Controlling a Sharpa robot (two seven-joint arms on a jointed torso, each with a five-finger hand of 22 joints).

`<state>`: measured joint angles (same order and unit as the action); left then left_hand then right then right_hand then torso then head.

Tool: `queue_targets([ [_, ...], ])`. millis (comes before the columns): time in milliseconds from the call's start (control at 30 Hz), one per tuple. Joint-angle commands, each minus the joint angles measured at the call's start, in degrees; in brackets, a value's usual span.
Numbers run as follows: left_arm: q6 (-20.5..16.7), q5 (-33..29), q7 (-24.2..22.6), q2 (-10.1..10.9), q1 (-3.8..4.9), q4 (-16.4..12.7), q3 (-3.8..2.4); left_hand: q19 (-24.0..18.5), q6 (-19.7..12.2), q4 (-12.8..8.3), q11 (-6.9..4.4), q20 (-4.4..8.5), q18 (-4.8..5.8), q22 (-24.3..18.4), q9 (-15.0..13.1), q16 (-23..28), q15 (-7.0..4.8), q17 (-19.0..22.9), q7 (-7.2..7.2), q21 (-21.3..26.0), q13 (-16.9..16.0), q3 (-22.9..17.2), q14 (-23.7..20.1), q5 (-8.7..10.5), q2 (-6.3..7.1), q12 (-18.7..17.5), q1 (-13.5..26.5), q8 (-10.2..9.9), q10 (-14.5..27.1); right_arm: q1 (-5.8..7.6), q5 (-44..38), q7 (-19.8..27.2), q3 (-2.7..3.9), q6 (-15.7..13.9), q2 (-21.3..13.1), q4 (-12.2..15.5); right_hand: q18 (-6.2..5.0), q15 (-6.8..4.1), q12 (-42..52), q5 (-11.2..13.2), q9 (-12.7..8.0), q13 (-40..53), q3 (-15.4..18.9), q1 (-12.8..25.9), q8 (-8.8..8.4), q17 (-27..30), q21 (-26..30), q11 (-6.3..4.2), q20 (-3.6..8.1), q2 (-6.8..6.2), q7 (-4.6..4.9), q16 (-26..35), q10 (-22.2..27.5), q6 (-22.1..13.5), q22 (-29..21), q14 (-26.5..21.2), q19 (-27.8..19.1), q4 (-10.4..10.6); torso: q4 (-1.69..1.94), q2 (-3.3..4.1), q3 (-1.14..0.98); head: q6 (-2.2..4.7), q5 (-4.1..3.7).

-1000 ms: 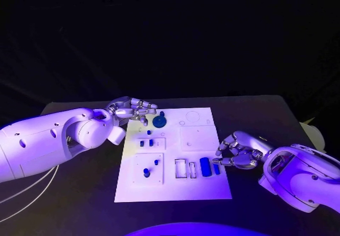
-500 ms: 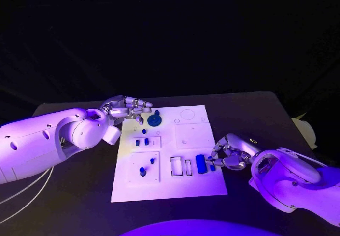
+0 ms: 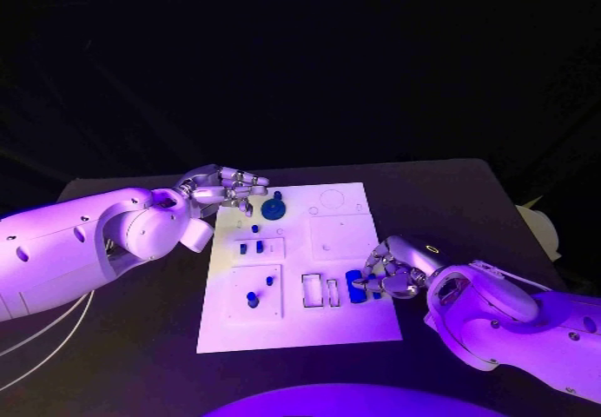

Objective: Assemble the parts on the task board

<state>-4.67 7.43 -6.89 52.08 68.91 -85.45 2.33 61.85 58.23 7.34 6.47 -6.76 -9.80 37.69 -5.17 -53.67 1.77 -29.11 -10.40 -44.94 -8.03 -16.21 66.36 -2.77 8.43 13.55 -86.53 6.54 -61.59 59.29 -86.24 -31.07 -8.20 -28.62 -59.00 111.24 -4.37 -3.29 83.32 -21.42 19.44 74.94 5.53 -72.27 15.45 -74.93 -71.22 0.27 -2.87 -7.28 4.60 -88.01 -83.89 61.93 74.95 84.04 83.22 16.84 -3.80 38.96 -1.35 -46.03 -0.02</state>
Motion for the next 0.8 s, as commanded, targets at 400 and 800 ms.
queue_targets([
  [400, 1.4, -1.3, -0.6, 0.1, 0.0, -0.3, -0.03, 0.5, 0.0, -0.1, -0.13, 0.04, -0.73, -0.1, 0.1, 0.1, 0.01, 0.1, 0.25, 0.4, -0.1, 0.3, -0.4, -0.01, -0.57, 0.4, 0.3, 0.2, 0.4, -1.05, -1.1, -1.3, -0.02, 4.3, 1.7, -1.4, 0.62, -0.32, -0.5, -0.6, 0.6, 6.1, 1.4, 1.2, -0.11, -11.0, 0.6, -0.29, 0.12, 0.84, -0.42, -0.1, -0.4, 0.4, 8.5, 5.1, 0.1, -0.1, -0.02, 0.01, 0.01, -0.24, 0.6],
  [800, 1.9, -1.3, -0.2, 0.4, 0.0, -0.4, -0.03, 0.5, 0.0, 0.0, -0.12, 0.02, -0.72, -0.1, 0.1, 0.1, 0.02, 0.2, 0.25, 0.4, -0.1, 0.4, -0.5, -0.01, -0.63, 0.5, 0.5, 0.2, 0.5, -2.19, -1.6, -1.6, -0.02, 6.6, 3.2, -2.9, 0.56, -0.33, -0.6, -0.6, 0.7, 5.9, 1.5, 1.3, -0.12, -10.8, 0.9, -0.29, 0.12, 0.91, -0.42, 0.0, -0.3, 0.4, 8.4, 5.0, 0.0, -0.1, -0.03, 0.08, -0.01, -0.5, 0.87],
])
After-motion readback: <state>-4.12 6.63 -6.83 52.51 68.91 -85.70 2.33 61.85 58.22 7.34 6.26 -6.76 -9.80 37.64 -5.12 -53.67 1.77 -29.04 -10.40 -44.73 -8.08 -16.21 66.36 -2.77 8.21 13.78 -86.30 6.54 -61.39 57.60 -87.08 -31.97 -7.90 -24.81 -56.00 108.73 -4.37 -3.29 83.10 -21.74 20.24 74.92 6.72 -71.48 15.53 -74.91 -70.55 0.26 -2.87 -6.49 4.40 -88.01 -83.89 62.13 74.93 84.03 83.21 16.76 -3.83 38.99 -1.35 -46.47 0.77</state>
